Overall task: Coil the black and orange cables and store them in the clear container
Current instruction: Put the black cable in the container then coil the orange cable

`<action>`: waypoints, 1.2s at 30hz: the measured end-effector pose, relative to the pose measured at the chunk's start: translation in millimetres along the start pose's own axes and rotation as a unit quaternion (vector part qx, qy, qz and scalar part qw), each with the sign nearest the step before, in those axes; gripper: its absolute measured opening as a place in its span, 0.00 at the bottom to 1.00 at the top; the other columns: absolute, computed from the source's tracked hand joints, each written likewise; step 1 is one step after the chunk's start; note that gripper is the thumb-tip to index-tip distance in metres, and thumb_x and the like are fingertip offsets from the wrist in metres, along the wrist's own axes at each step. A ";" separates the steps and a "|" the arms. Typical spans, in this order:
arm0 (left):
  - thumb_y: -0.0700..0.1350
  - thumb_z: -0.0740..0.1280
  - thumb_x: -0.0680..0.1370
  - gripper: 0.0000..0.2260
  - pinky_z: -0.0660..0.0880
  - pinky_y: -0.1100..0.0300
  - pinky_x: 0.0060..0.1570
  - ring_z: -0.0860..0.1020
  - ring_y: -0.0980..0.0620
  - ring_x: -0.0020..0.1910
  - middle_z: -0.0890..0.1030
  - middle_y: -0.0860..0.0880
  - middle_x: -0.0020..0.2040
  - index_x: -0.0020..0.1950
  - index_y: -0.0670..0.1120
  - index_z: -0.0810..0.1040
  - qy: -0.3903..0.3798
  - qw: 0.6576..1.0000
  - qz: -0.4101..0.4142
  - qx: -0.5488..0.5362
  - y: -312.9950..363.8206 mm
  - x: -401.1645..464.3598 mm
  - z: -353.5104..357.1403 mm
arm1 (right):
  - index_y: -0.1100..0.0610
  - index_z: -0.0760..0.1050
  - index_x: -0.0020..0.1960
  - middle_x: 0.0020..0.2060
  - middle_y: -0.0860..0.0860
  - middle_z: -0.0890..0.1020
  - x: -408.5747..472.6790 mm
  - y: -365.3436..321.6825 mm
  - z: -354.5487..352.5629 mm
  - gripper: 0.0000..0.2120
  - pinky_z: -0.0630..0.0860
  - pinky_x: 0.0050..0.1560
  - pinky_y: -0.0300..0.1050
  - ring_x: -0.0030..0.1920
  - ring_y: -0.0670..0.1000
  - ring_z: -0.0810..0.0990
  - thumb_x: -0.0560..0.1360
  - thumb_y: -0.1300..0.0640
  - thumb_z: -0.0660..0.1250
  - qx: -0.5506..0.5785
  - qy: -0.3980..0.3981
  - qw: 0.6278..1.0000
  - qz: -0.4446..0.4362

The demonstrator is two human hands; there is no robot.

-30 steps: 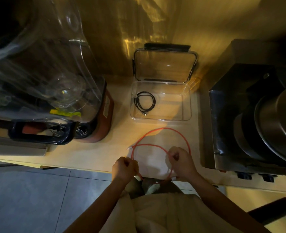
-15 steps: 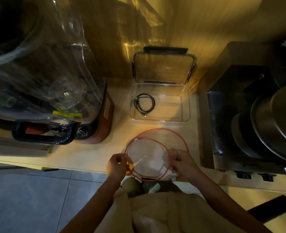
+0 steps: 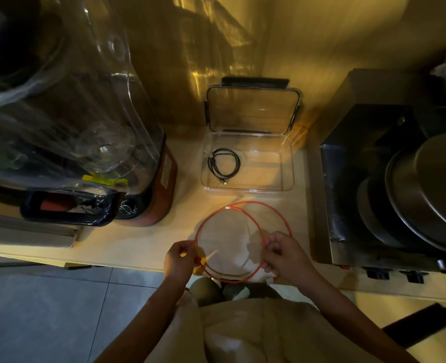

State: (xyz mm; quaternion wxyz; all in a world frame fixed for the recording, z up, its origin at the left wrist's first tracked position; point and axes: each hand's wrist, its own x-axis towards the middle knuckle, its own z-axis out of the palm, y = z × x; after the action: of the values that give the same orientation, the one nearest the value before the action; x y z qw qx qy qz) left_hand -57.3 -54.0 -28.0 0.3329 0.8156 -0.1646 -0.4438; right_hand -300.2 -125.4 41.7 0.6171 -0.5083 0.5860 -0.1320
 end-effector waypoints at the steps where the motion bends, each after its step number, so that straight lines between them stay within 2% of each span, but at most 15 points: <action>1: 0.39 0.67 0.78 0.04 0.82 0.51 0.42 0.84 0.46 0.37 0.84 0.43 0.44 0.52 0.43 0.80 -0.005 1.000 -0.004 -0.012 -0.4 0.7 -1.0 | 0.62 0.74 0.49 0.37 0.62 0.82 -1.8 -1.7 0.8 0.04 0.81 0.36 0.43 0.32 0.49 0.81 0.76 0.67 0.66 -0.013 -0.002 1.000 -0.018; 5: 0.37 0.66 0.79 0.04 0.80 0.49 0.45 0.83 0.42 0.42 0.82 0.39 0.49 0.53 0.42 0.78 -0.016 0.998 -0.024 -0.052 3.9 2.6 -8.7 | 0.55 0.76 0.47 0.36 0.56 0.82 -6.4 -10.3 1.0 0.06 0.81 0.41 0.48 0.37 0.53 0.82 0.76 0.65 0.67 -0.062 -0.008 0.995 -0.079; 8: 0.36 0.65 0.79 0.05 0.78 0.49 0.46 0.82 0.42 0.44 0.81 0.38 0.51 0.54 0.41 0.77 -0.013 0.998 0.001 -0.063 20.5 -2.3 -15.9 | 0.47 0.77 0.46 0.37 0.51 0.82 -6.3 -19.0 -0.1 0.11 0.78 0.41 0.38 0.40 0.48 0.80 0.76 0.63 0.69 -0.107 0.002 0.987 -0.119; 11: 0.37 0.65 0.79 0.05 0.78 0.51 0.47 0.81 0.42 0.48 0.82 0.42 0.48 0.52 0.44 0.78 0.001 0.996 0.075 -0.055 49.0 -10.7 -21.2 | 0.44 0.78 0.46 0.37 0.49 0.81 -7.6 -30.7 -4.7 0.12 0.74 0.40 0.30 0.40 0.44 0.79 0.76 0.62 0.69 -0.124 -0.002 0.981 -0.148; 12: 0.38 0.66 0.79 0.05 0.78 0.53 0.49 0.81 0.44 0.50 0.82 0.44 0.48 0.53 0.45 0.78 0.010 0.993 0.114 -0.042 59.2 -13.3 -23.1 | 0.44 0.78 0.47 0.38 0.47 0.81 -8.5 -36.2 -7.1 0.12 0.74 0.40 0.29 0.41 0.43 0.79 0.76 0.62 0.69 -0.127 -0.008 0.979 -0.159; 14: 0.39 0.65 0.80 0.06 0.75 0.66 0.49 0.79 0.52 0.50 0.81 0.47 0.51 0.55 0.47 0.78 0.016 0.980 0.199 -0.007 79.6 -18.7 -27.0 | 0.42 0.79 0.48 0.41 0.43 0.82 -9.6 -48.4 -12.4 0.13 0.75 0.42 0.30 0.44 0.40 0.79 0.77 0.61 0.68 -0.135 -0.022 0.974 -0.180; 15: 0.41 0.65 0.81 0.06 0.71 0.73 0.48 0.78 0.57 0.51 0.81 0.49 0.52 0.56 0.46 0.79 0.003 0.973 0.232 0.009 89.4 -21.5 -28.7 | 0.43 0.79 0.50 0.42 0.42 0.82 -9.9 -54.6 -14.5 0.12 0.76 0.44 0.32 0.46 0.40 0.80 0.78 0.61 0.67 -0.136 -0.026 0.972 -0.191; 17: 0.44 0.62 0.82 0.09 0.67 0.79 0.49 0.76 0.59 0.54 0.80 0.52 0.55 0.58 0.46 0.80 -0.062 0.963 0.260 0.037 105.0 -26.1 -30.1 | 0.47 0.81 0.53 0.46 0.44 0.83 -9.8 -66.4 -18.0 0.11 0.78 0.48 0.38 0.48 0.42 0.80 0.78 0.62 0.67 -0.129 -0.021 0.968 -0.215; 19: 0.50 0.57 0.83 0.15 0.68 0.75 0.54 0.78 0.57 0.57 0.82 0.54 0.55 0.58 0.48 0.81 -0.166 0.957 0.231 0.051 115.6 -31.6 -29.2 | 0.48 0.82 0.52 0.47 0.47 0.83 -9.1 -77.4 -20.5 0.11 0.78 0.47 0.41 0.47 0.45 0.80 0.77 0.63 0.67 -0.119 0.007 0.964 -0.239; 20: 0.53 0.54 0.83 0.19 0.71 0.68 0.57 0.79 0.55 0.56 0.84 0.52 0.53 0.57 0.47 0.82 -0.217 0.953 0.206 0.044 118.9 -34.4 -28.3 | 0.47 0.82 0.51 0.46 0.49 0.82 -9.0 -82.8 -21.5 0.11 0.77 0.46 0.42 0.45 0.46 0.79 0.77 0.63 0.68 -0.111 0.028 0.962 -0.249; 22: 0.59 0.51 0.81 0.27 0.72 0.53 0.56 0.81 0.52 0.51 0.86 0.48 0.48 0.56 0.43 0.83 -0.294 0.938 0.180 0.033 122.3 -38.0 -27.5 | 0.47 0.82 0.51 0.45 0.51 0.82 -8.3 -92.4 -23.8 0.12 0.75 0.44 0.43 0.42 0.47 0.78 0.77 0.63 0.68 -0.096 0.058 0.957 -0.267; 26: 0.69 0.47 0.78 0.34 0.74 0.54 0.52 0.80 0.46 0.49 0.82 0.41 0.44 0.60 0.46 0.81 -0.434 0.898 0.071 -0.022 125.4 -39.0 -29.6 | 0.48 0.82 0.53 0.43 0.55 0.81 -7.4 -101.0 -27.1 0.11 0.76 0.43 0.47 0.41 0.51 0.78 0.78 0.62 0.67 -0.086 0.085 0.951 -0.284; 28: 0.69 0.47 0.77 0.36 0.75 0.50 0.57 0.81 0.43 0.50 0.81 0.42 0.44 0.62 0.45 0.79 -0.495 0.865 0.019 -0.082 126.4 -38.9 -29.1 | 0.50 0.83 0.53 0.41 0.56 0.81 -7.4 -101.3 -27.2 0.10 0.75 0.42 0.49 0.40 0.52 0.77 0.78 0.62 0.67 -0.080 0.095 0.951 -0.283; 32: 0.68 0.51 0.77 0.36 0.69 0.37 0.64 0.82 0.40 0.48 0.81 0.41 0.45 0.66 0.40 0.76 -0.559 0.804 -0.038 -0.201 127.5 -41.5 -28.6 | 0.51 0.83 0.53 0.41 0.53 0.80 -7.0 -99.8 -27.0 0.10 0.75 0.42 0.46 0.40 0.49 0.77 0.78 0.62 0.67 -0.083 0.113 0.952 -0.271; 36: 0.66 0.53 0.79 0.35 0.66 0.33 0.65 0.82 0.38 0.48 0.80 0.39 0.45 0.70 0.37 0.71 -0.574 0.775 -0.055 -0.259 131.7 -46.7 -28.8 | 0.52 0.83 0.54 0.42 0.49 0.81 -4.7 -97.9 -27.6 0.10 0.76 0.43 0.45 0.41 0.45 0.78 0.78 0.62 0.67 -0.084 0.126 0.953 -0.262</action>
State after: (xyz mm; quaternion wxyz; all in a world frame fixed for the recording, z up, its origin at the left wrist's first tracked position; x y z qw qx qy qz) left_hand -55.5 -111.6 102.5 0.3505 0.2998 -0.1586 -0.8730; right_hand -282.8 -178.8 126.7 0.4374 -0.6732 0.5141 -0.3019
